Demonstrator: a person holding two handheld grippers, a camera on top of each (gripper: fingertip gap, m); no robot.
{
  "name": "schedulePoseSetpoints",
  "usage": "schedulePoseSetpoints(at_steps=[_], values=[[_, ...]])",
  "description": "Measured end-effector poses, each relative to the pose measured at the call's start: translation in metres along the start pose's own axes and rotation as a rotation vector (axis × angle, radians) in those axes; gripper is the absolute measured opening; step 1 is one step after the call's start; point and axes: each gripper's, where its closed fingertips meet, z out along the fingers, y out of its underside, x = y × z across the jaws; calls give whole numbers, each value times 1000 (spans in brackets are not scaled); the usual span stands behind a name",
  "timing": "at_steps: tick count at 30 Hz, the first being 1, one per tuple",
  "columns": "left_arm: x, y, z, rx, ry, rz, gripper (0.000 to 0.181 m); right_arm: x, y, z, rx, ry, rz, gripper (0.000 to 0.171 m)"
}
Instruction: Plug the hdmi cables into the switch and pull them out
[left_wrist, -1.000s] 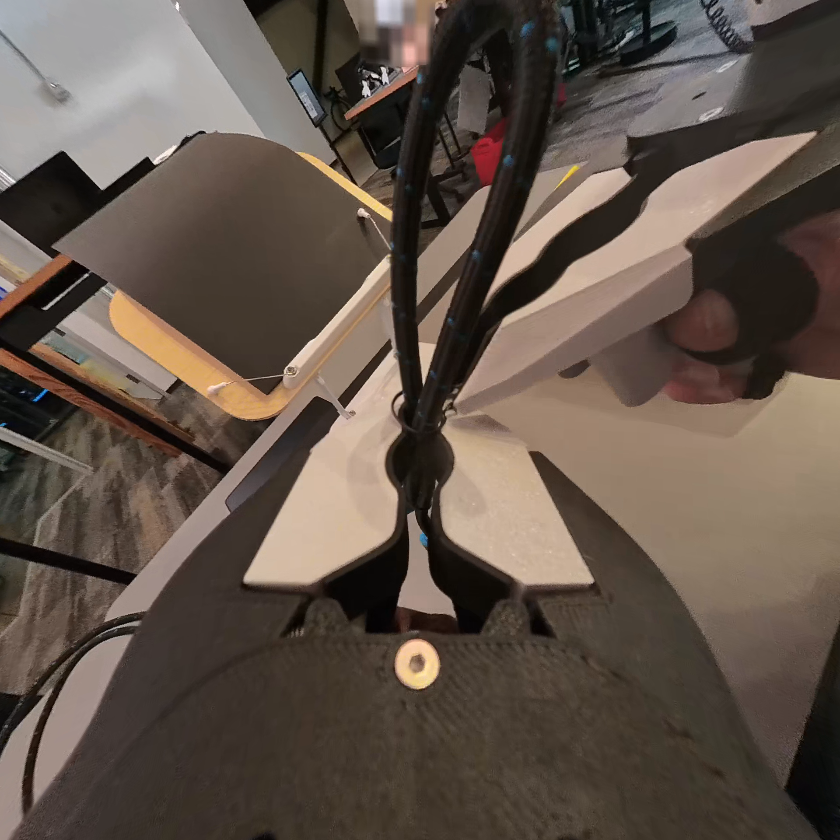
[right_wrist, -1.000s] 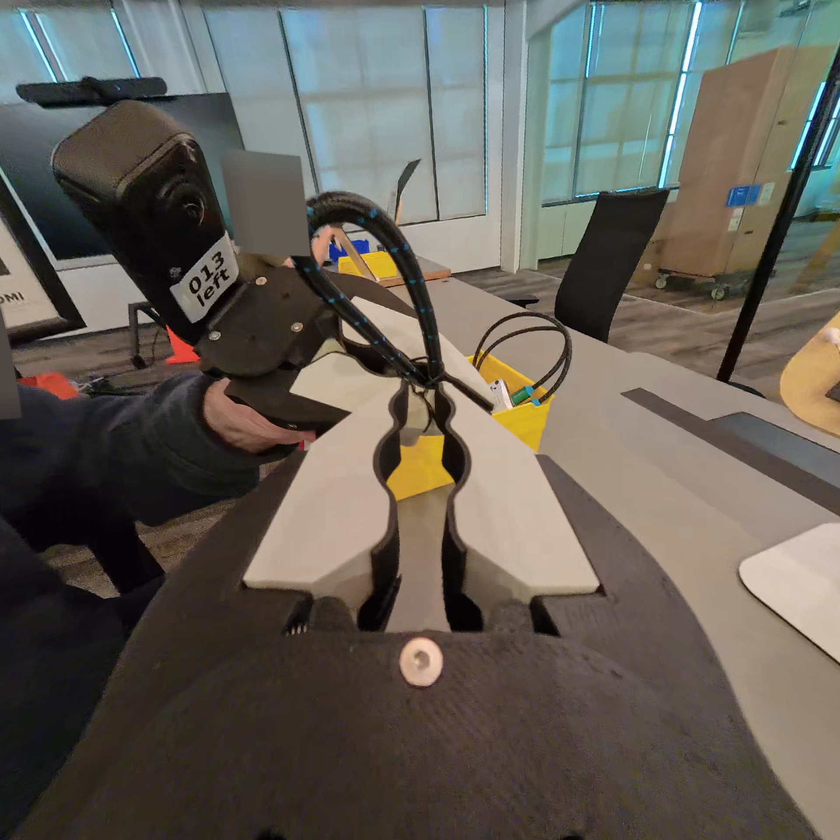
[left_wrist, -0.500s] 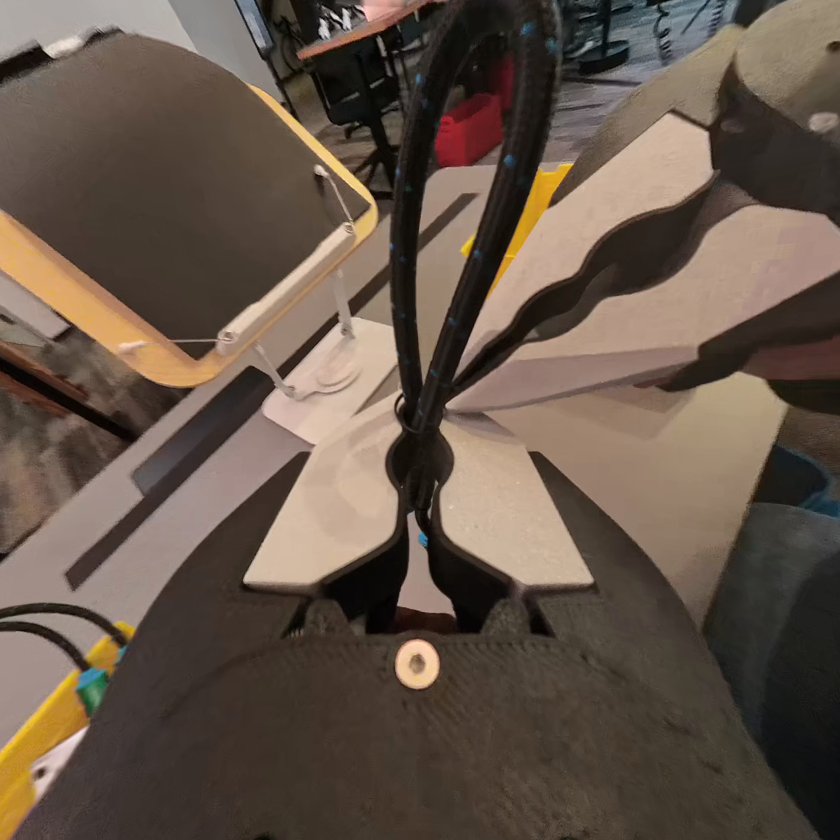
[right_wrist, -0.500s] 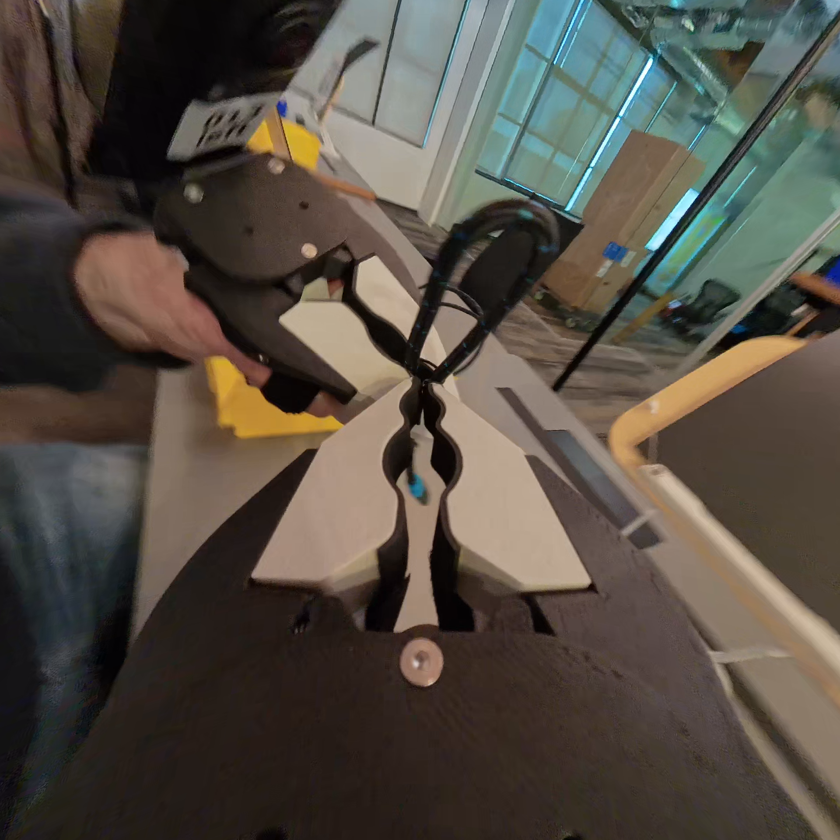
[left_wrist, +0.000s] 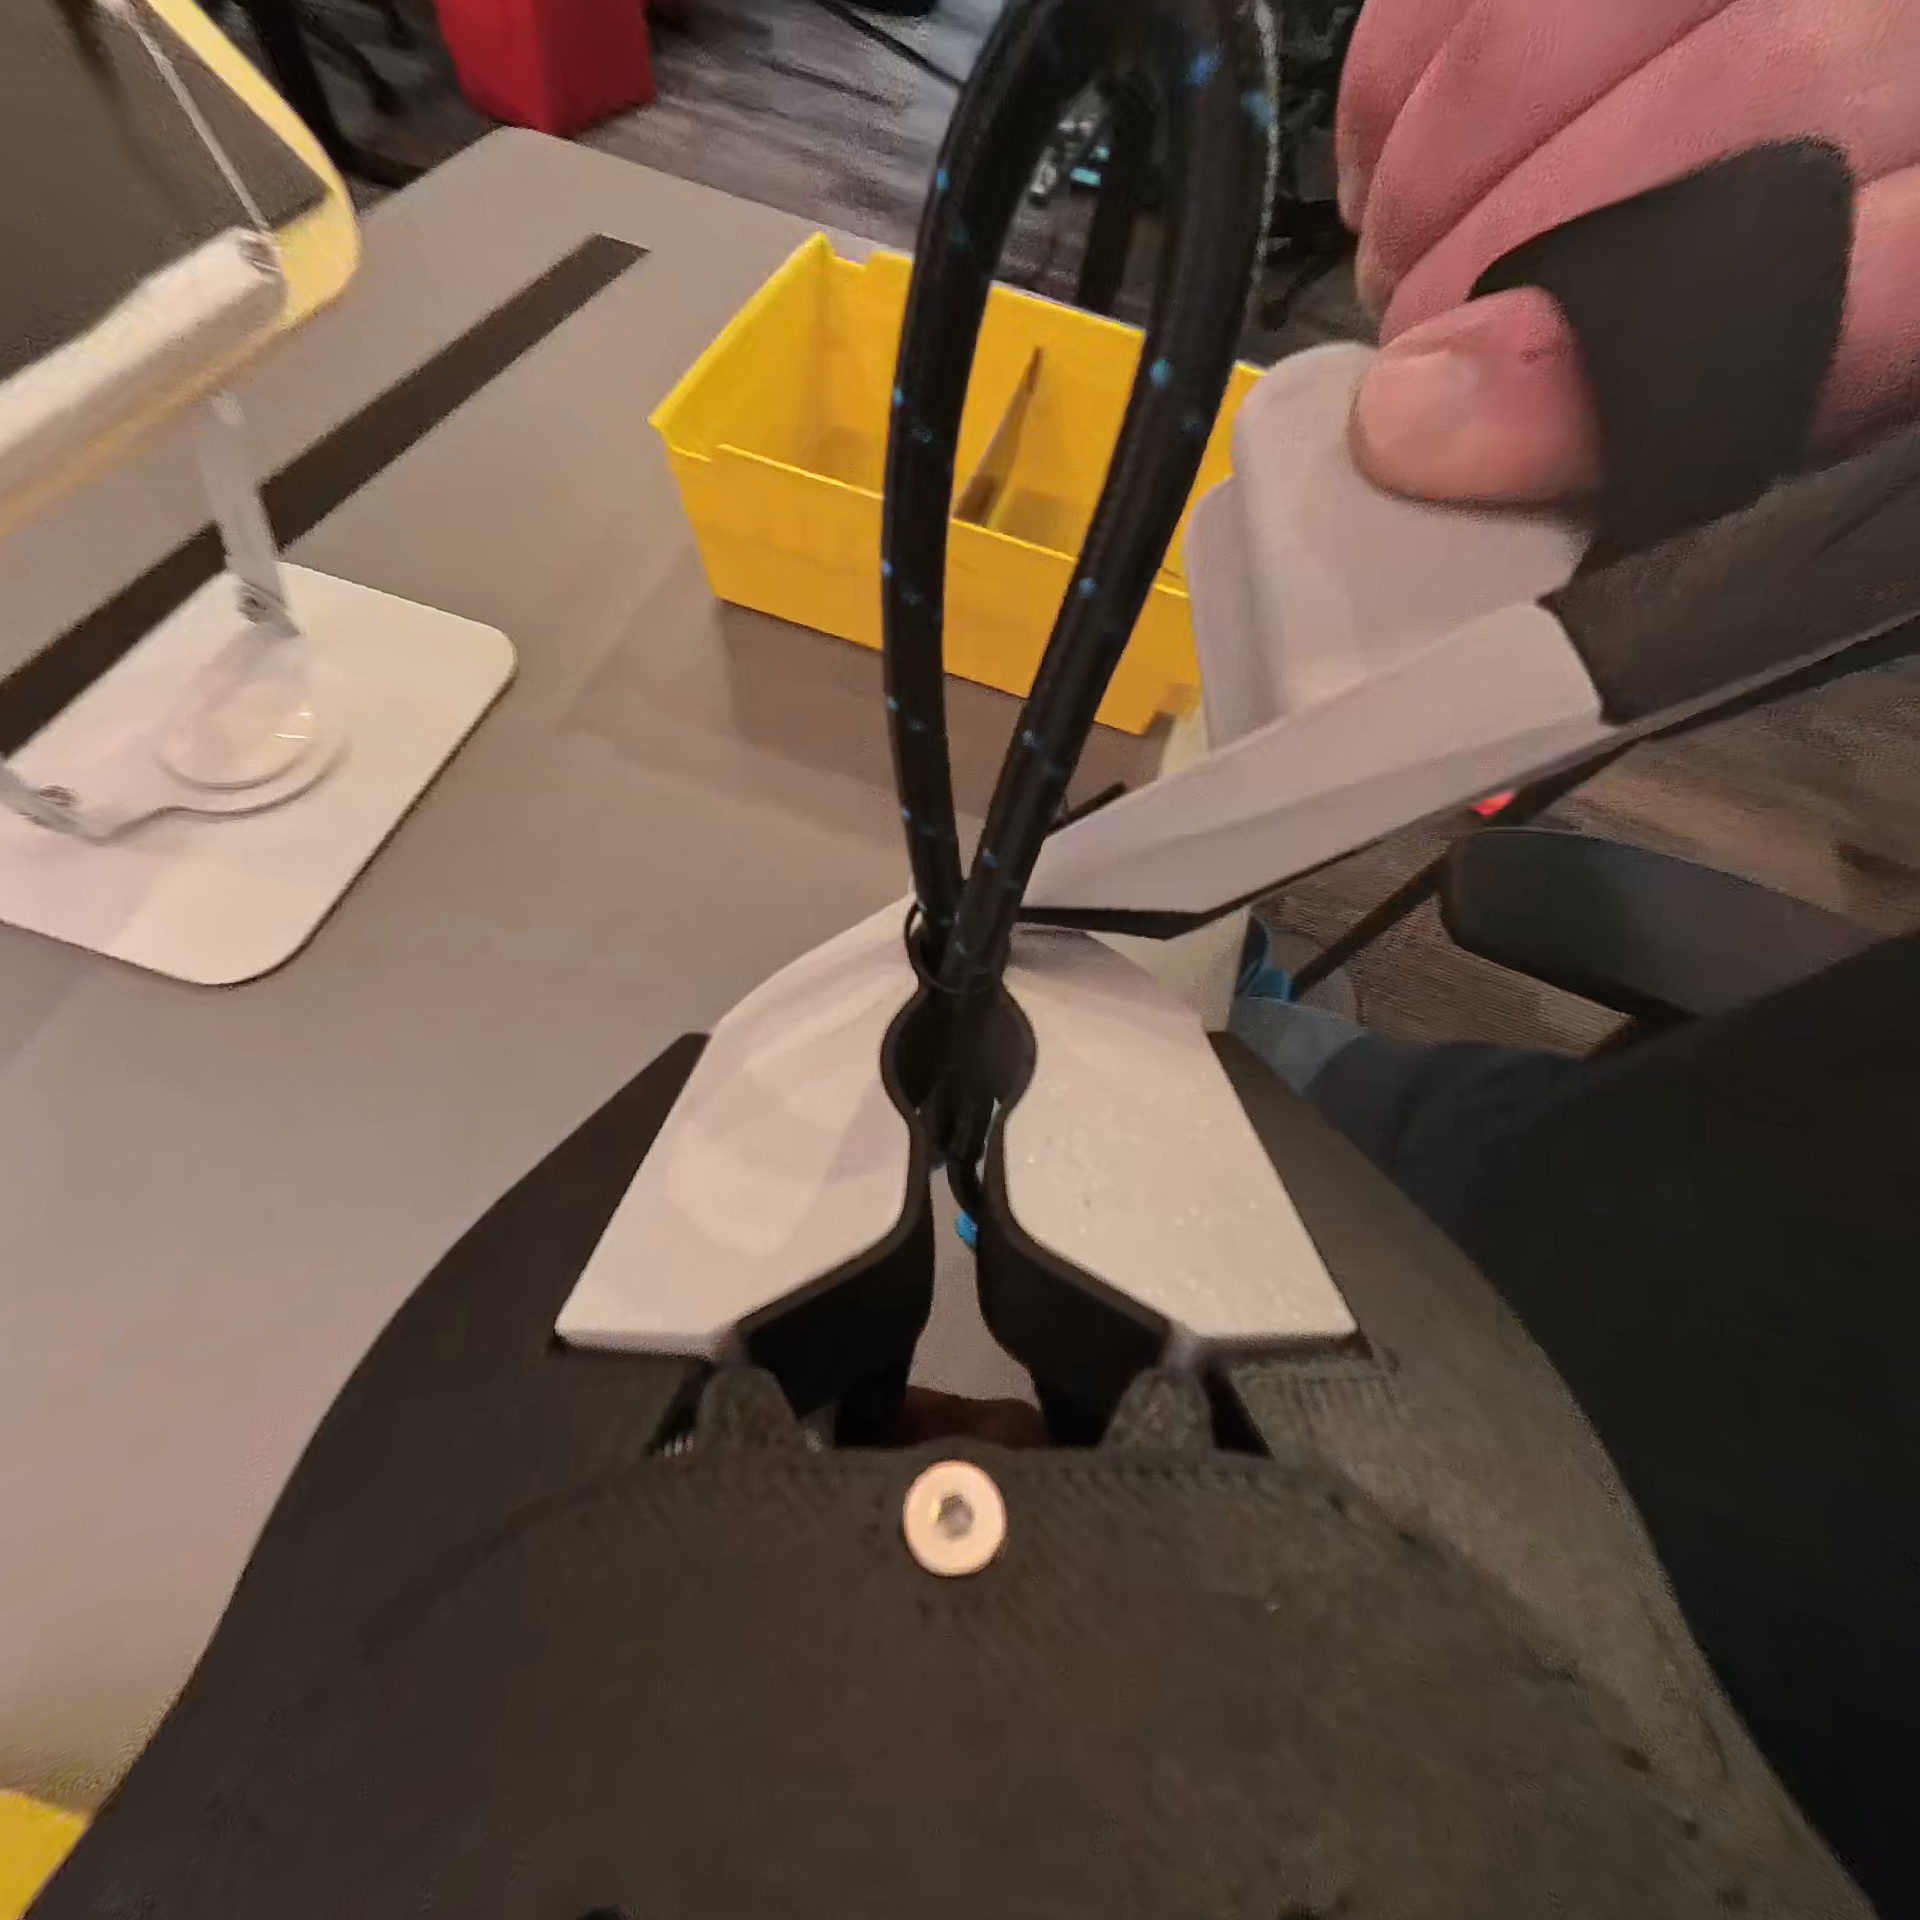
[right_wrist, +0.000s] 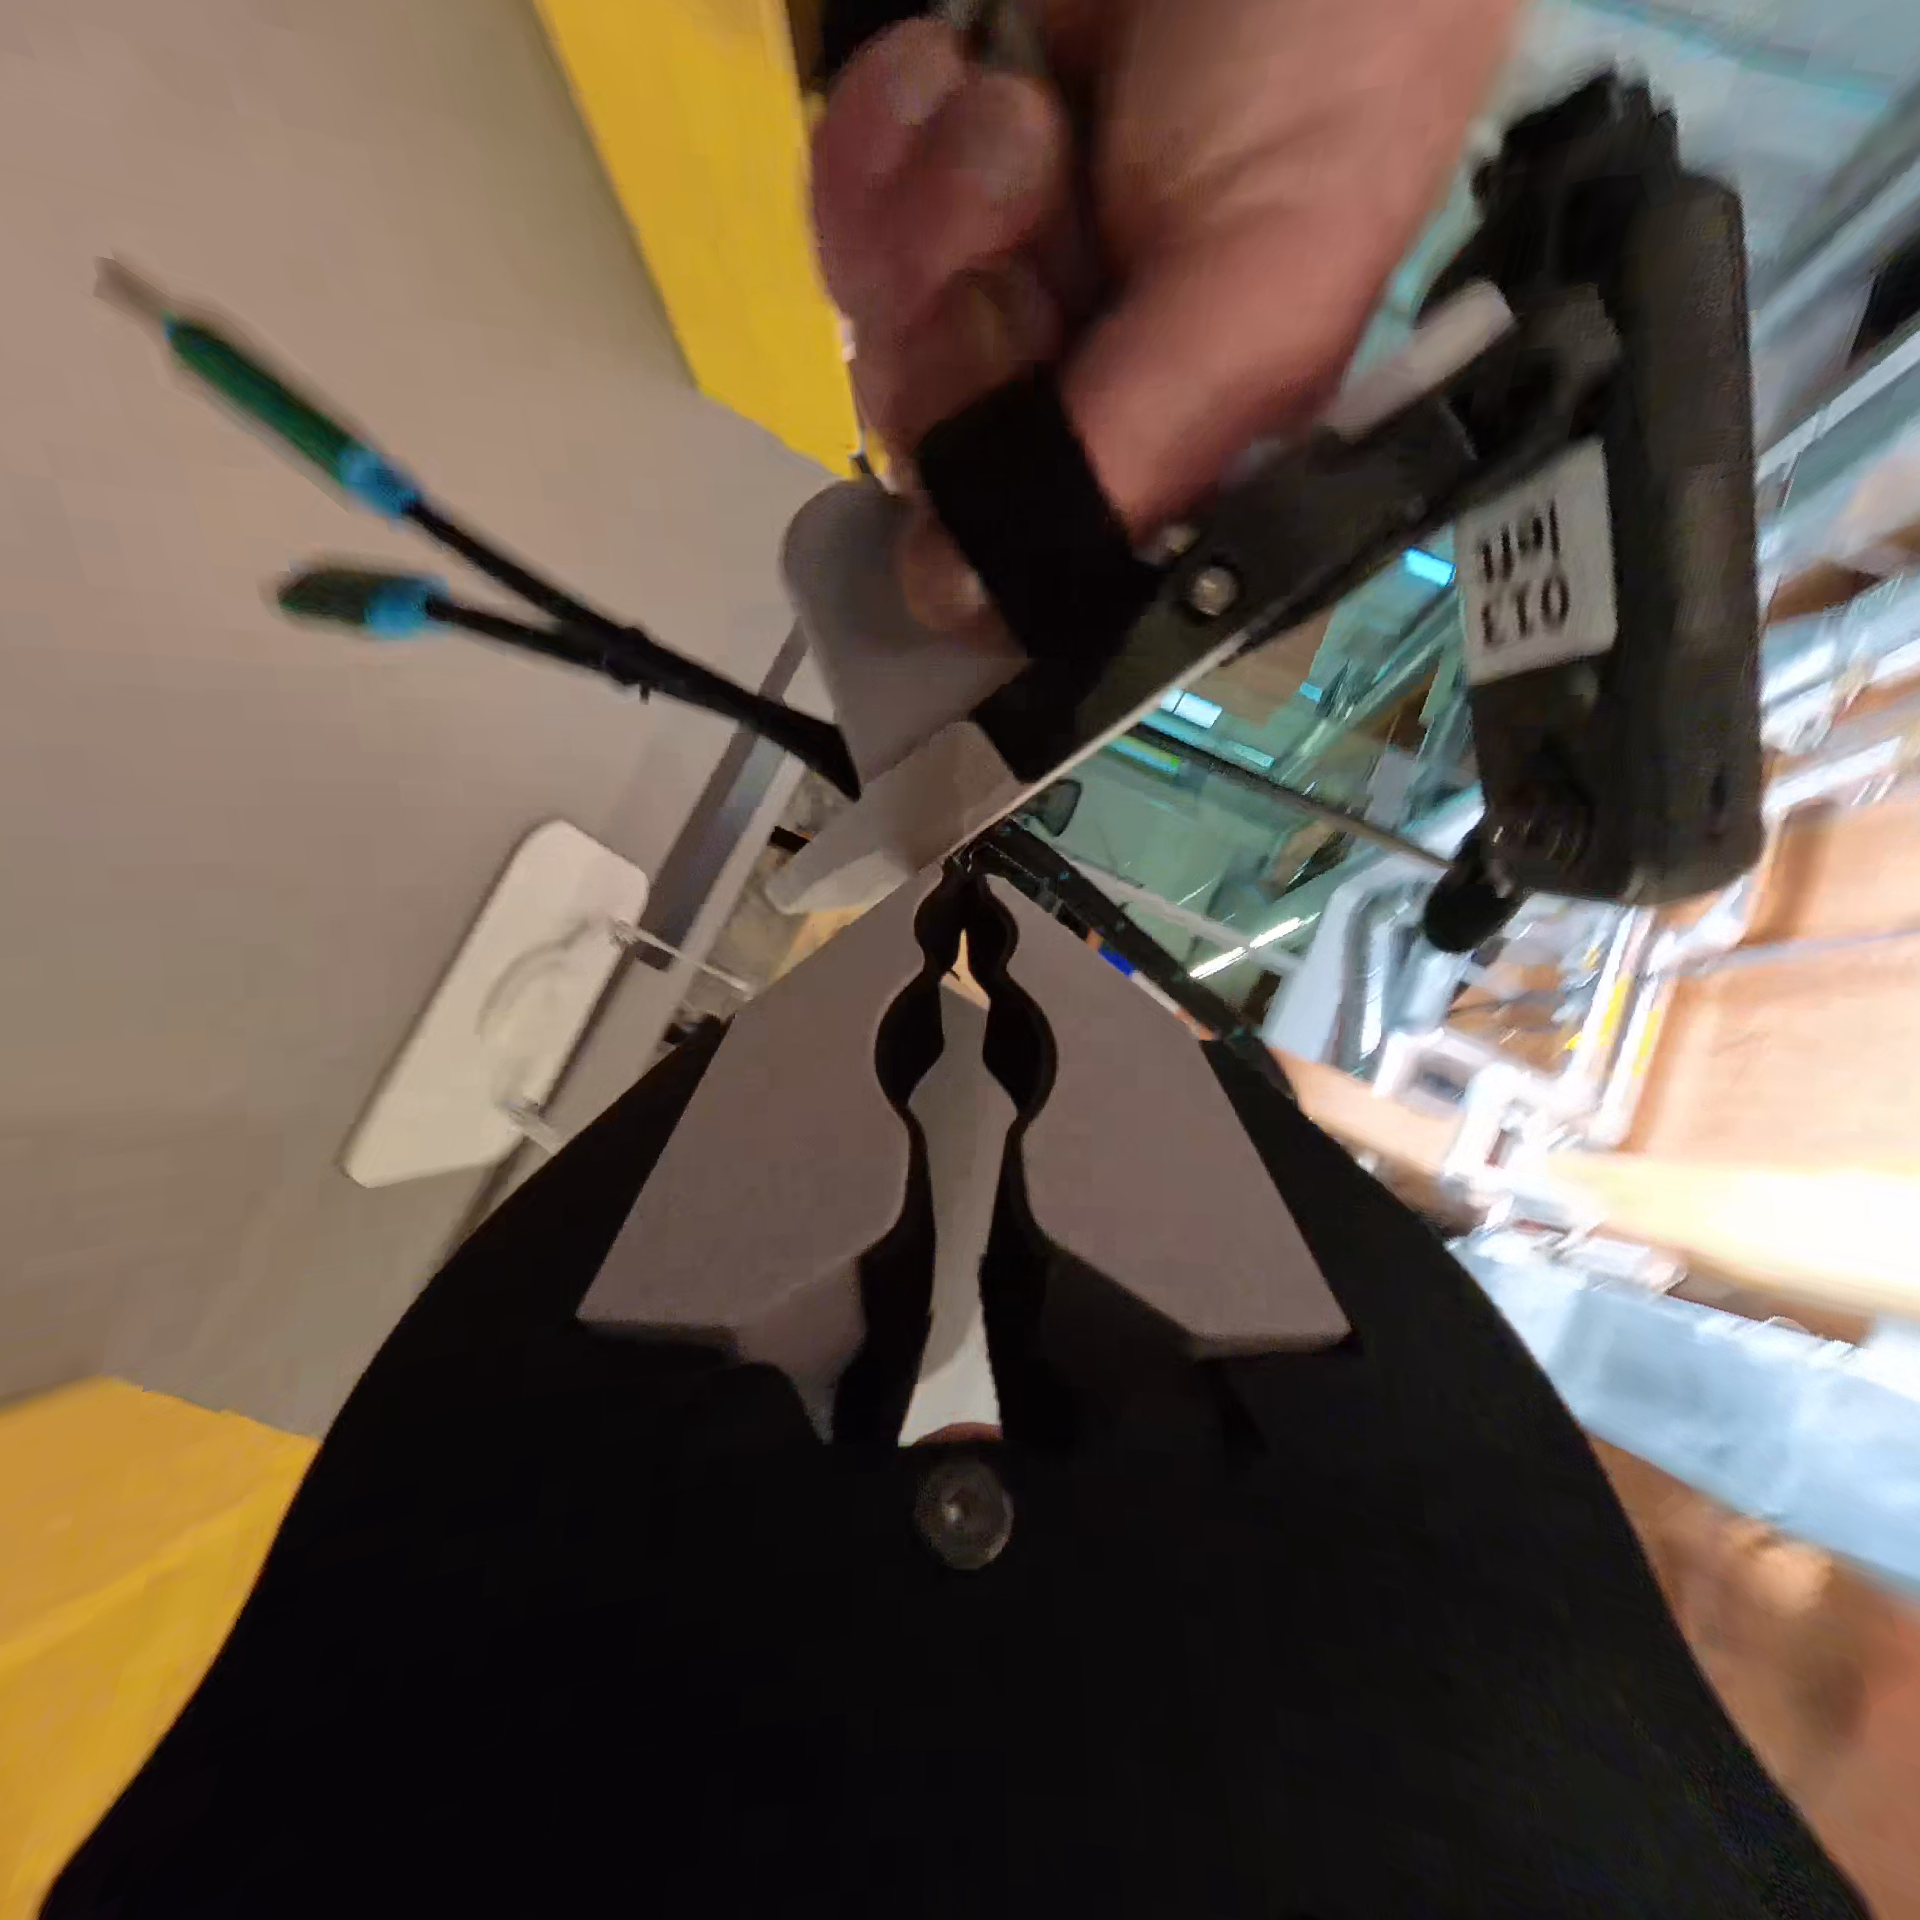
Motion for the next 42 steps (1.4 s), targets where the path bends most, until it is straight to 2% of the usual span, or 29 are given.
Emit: schedulePoseSetpoints(at_steps=[3,6,8,11,14,18,22,28,32,36,38,42], values=[[2,0,5,-5,-15,30,1,-3,0,-4,42,8,-103,0],[-3,-8,4,25,-120,106,1,-1,8,-6,48,-5,57,1],[-7,-15,1,62,-180,176,1,4,15,-9,41,4,212,12],[-9,-23,-3,98,-237,237,1,4,17,-16,97,-6,527,11],[-14,-28,-7,101,-345,357,1,10,10,-26,277,-31,1037,14],[-18,-38,-10,121,-486,502,2,18,27,-30,458,-4,1624,25],[-15,-50,-11,183,-575,579,1,19,30,-29,658,-68,1964,30],[-14,-63,-17,201,-736,737,2,21,26,-27,787,-77,2078,30],[-14,-66,-18,208,-800,773,2,20,25,-28,764,-29,2051,24],[-13,-69,-19,227,-810,773,2,23,27,-32,787,8,2045,17],[-12,-71,-19,238,-819,780,2,24,27,-33,800,19,2048,8],[-12,-72,-20,241,-832,785,2,25,28,-33,822,20,2070,6]])
